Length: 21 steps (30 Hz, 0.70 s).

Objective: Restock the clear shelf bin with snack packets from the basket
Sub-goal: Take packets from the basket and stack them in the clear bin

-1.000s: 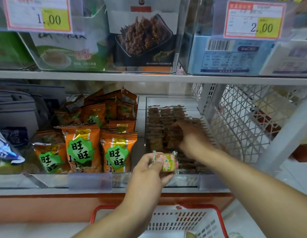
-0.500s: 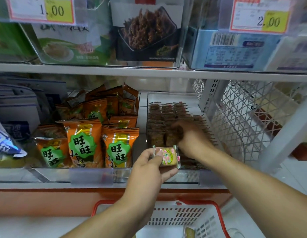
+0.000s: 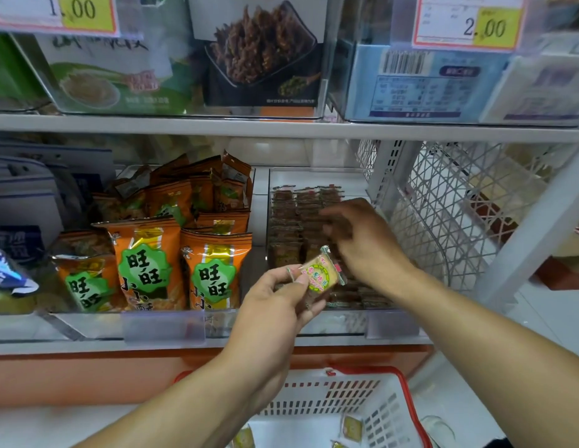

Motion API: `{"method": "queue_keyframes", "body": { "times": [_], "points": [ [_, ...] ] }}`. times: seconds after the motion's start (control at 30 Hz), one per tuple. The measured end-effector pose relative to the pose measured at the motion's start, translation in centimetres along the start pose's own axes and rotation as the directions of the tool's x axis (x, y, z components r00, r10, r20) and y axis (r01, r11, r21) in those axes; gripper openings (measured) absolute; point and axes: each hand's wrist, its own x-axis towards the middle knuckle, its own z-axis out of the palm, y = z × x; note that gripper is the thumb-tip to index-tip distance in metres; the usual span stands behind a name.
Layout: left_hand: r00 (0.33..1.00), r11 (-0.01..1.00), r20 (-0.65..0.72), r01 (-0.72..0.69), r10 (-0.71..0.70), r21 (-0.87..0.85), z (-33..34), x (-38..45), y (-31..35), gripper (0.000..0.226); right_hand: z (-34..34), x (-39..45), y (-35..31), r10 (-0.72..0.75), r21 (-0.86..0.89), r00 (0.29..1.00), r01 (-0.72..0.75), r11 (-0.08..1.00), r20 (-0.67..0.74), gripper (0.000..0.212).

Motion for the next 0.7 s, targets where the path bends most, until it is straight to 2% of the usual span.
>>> {"method": "queue_keyframes", "body": {
  "times": [0.03,0.07,0.1,0.17,0.23,0.3,0.33,0.37,0.4,0.43,0.47,0.5,0.57,0.7],
  "points": [
    [1.000,1.000,0.007,-0.008,0.008,-0.004,0.1,0.1,0.0,0.011,-1.0,-0.1,-0.4,0.087,0.093,0.996,-0.087,0.992,0.007,0.011],
    [1.000,1.000,0.016,-0.013,0.014,-0.003,0.3,0.2,-0.1,0.011,-2.0,-0.3,-0.8,0.162,0.218,0.983,-0.178,0.960,0.089,0.012],
    [0.999,1.000,0.030,-0.017,0.017,0.000,0.6,0.3,0.0,0.012,-2.9,-0.8,-1.1,0.205,0.334,0.950,-0.278,0.901,0.236,0.026],
    [0.998,0.999,0.061,-0.026,0.024,0.032,1.1,0.5,0.0,0.013,-4.0,-2.3,-1.2,0.182,0.421,0.862,-0.403,0.813,0.473,0.037],
    [0.994,0.988,0.092,-0.076,0.064,0.136,1.6,0.7,0.0,0.014,-4.5,-3.3,-1.2,0.133,0.459,0.863,-0.382,0.802,0.487,0.035],
    [0.972,0.893,0.152,-0.227,0.181,0.389,1.9,0.8,0.0,0.018,-5.1,-2.9,-1.0,0.181,0.471,0.914,-0.349,0.810,0.364,0.033],
    [0.946,0.777,0.216,-0.321,0.241,0.542,1.9,0.9,0.0,0.023,-5.5,-2.3,-0.7,0.213,0.457,0.937,-0.324,0.828,0.277,0.031],
    [0.913,0.601,0.301,-0.407,0.274,0.688,1.8,0.9,0.0,0.031,-5.8,-1.7,-0.3,0.234,0.382,0.954,-0.291,0.877,0.189,0.031],
    [0.881,0.361,0.390,-0.467,0.267,0.807,1.6,1.0,-0.1,0.041,-6.0,-1.1,0.1,0.241,0.248,0.962,-0.266,0.932,0.127,0.031],
    [0.861,0.102,0.458,-0.488,0.223,0.867,1.4,1.1,-0.3,0.053,-5.8,-0.6,0.7,0.249,0.096,0.962,-0.260,0.961,0.108,0.031],
    [0.861,-0.109,0.483,-0.470,0.161,0.876,1.2,1.3,-0.5,0.064,-5.2,-0.2,1.2,0.275,-0.032,0.954,-0.273,0.961,0.115,0.032],
    [0.877,-0.257,0.470,-0.433,0.098,0.864,1.0,1.4,-0.8,0.073,-4.4,0.1,1.8,0.309,-0.132,0.943,-0.293,0.947,0.126,0.035],
    [0.916,-0.407,0.401,-0.359,0.021,0.840,0.9,1.3,-1.1,0.088,-2.6,0.5,2.6,0.322,-0.206,0.940,-0.295,0.933,0.113,0.043],
    [0.936,-0.526,0.352,-0.289,0.020,0.800,1.1,1.5,-1.1,0.104,-0.7,1.5,3.2,0.254,-0.134,0.966,-0.244,0.960,0.059,0.045]
  ]
}}
